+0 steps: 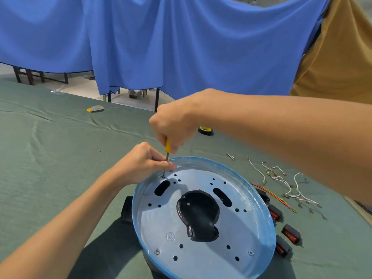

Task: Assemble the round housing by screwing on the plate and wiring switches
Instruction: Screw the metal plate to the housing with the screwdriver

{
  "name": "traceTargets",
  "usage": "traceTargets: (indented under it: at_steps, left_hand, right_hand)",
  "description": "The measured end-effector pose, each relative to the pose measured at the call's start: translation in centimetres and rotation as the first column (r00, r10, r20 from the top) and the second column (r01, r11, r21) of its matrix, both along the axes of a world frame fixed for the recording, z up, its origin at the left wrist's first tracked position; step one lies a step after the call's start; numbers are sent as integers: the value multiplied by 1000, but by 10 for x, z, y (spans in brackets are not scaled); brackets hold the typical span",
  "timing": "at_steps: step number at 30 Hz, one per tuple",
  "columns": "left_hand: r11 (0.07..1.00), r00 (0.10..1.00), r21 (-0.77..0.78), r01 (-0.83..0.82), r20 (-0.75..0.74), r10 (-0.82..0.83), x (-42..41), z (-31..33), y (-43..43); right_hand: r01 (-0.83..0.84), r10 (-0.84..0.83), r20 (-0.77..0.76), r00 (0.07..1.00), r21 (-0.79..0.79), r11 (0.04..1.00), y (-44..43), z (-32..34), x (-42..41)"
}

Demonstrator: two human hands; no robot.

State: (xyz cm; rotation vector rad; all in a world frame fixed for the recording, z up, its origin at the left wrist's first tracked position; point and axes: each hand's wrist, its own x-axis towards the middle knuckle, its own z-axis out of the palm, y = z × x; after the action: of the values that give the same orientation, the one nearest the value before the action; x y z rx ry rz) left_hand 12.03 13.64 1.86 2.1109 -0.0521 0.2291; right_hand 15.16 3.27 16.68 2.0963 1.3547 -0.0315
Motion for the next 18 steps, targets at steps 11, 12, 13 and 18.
traceTargets:
  at_steps: [11, 12, 13, 18]
  left_hand:
    - [999, 999, 31, 40, 11, -40, -2, -1, 0]
    - [998, 999, 52, 41, 15, -42, -2, -2, 0]
    - [996, 999, 76, 42, 18, -44, -2, -2, 0]
    - [991, 998, 116, 60, 21, -63, -2, -1, 0]
  right_hand:
    - [-32, 32, -52, 998, -7, 999, 7, -5, 9]
    - [29, -30, -70, 997, -10, 1000, 8, -6, 10]
    - [97, -97, -97, 990, -7, 995, 8, -6, 12]
    - [440, -415, -295, 861, 22, 898, 9, -10, 17]
